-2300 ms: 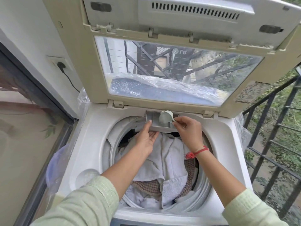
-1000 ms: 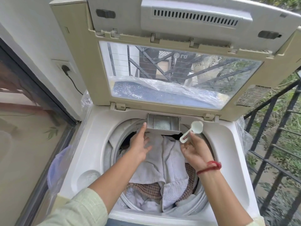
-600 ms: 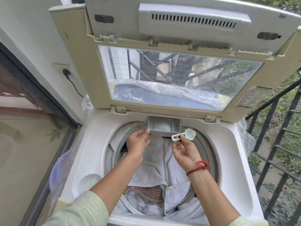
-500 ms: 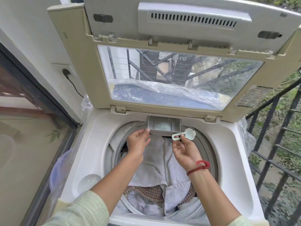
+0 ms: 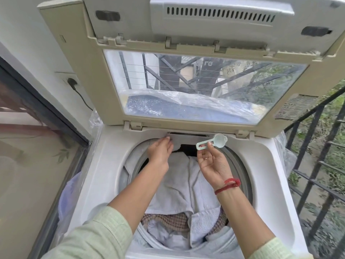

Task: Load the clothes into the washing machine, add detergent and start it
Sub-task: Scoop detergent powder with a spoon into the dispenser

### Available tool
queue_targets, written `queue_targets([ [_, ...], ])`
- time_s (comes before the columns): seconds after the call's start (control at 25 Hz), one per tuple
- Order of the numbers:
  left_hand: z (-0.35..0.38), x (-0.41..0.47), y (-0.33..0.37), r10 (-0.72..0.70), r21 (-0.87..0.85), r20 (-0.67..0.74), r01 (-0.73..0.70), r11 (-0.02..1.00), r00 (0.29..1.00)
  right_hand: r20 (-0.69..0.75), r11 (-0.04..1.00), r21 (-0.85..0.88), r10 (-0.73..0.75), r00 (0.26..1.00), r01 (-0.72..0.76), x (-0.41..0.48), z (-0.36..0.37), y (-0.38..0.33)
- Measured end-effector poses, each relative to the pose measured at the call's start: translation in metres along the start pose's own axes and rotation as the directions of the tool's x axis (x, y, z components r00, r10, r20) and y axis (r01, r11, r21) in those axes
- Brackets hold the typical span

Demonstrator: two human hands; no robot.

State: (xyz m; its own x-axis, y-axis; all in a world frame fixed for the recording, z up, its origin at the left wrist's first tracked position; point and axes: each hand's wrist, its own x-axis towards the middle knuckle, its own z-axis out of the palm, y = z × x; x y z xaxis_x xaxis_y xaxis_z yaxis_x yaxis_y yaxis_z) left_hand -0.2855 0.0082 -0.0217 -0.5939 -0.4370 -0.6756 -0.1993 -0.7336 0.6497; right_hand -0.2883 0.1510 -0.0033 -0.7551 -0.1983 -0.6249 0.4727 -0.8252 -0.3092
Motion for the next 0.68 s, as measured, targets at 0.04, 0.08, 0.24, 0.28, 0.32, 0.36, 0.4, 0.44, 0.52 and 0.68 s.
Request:
queue_targets([
  [0.04, 0.003, -0.003, 0.002, -0.048, -0.078, 0.017, 0.049, 0.996, 0.999, 0.023, 1.000, -0.013, -0.003, 1.000, 0.003, 0.000, 0.000, 0.000],
  [0.08, 0.005, -0.007, 0.004, -0.093, -0.152, 0.038, 0.097, 0.984, 0.995, 0.049, 1.000, -0.021, -0.006, 0.999, 0.007, 0.000, 0.000, 0.001],
  [0.24, 0.017, -0.017, 0.012, -0.178, -0.284, 0.090, 0.197, 0.938, 0.980, 0.128, 1.000, -0.013, -0.014, 0.992, 0.016, 0.003, 0.010, -0.002],
  [0.28, 0.017, -0.016, 0.012, -0.179, -0.259, 0.078, 0.193, 0.946, 0.981, 0.147, 1.000, -0.001, -0.010, 0.989, 0.010, 0.003, 0.012, -0.003],
  [0.32, 0.015, -0.015, 0.011, -0.179, -0.223, 0.063, 0.189, 0.956, 0.982, 0.171, 1.000, 0.007, -0.004, 0.985, 0.003, 0.002, 0.011, -0.002],
  [0.36, 0.012, -0.013, 0.010, -0.183, -0.190, 0.058, 0.190, 0.963, 0.981, 0.192, 1.000, 0.001, 0.002, 0.981, -0.002, 0.001, 0.009, 0.000],
  [0.4, 0.006, -0.013, 0.011, -0.188, -0.162, 0.077, 0.198, 0.967, 0.979, 0.204, 1.000, -0.023, 0.003, 0.979, 0.002, -0.001, 0.007, 0.002],
  [0.44, 0.000, -0.013, 0.013, -0.195, -0.133, 0.114, 0.209, 0.969, 0.974, 0.197, 0.998, -0.068, 0.005, 0.980, 0.009, -0.004, 0.005, 0.004],
  [0.52, -0.015, -0.017, 0.020, -0.203, -0.045, 0.183, 0.214, 0.976, 0.962, 0.119, 0.977, -0.212, 0.008, 0.993, 0.018, -0.010, 0.003, 0.004],
  [0.68, -0.057, -0.045, 0.030, -0.168, 0.146, 0.184, 0.142, 0.979, 0.968, 0.044, 0.874, -0.485, -0.008, 0.999, 0.028, -0.044, -0.005, 0.006],
])
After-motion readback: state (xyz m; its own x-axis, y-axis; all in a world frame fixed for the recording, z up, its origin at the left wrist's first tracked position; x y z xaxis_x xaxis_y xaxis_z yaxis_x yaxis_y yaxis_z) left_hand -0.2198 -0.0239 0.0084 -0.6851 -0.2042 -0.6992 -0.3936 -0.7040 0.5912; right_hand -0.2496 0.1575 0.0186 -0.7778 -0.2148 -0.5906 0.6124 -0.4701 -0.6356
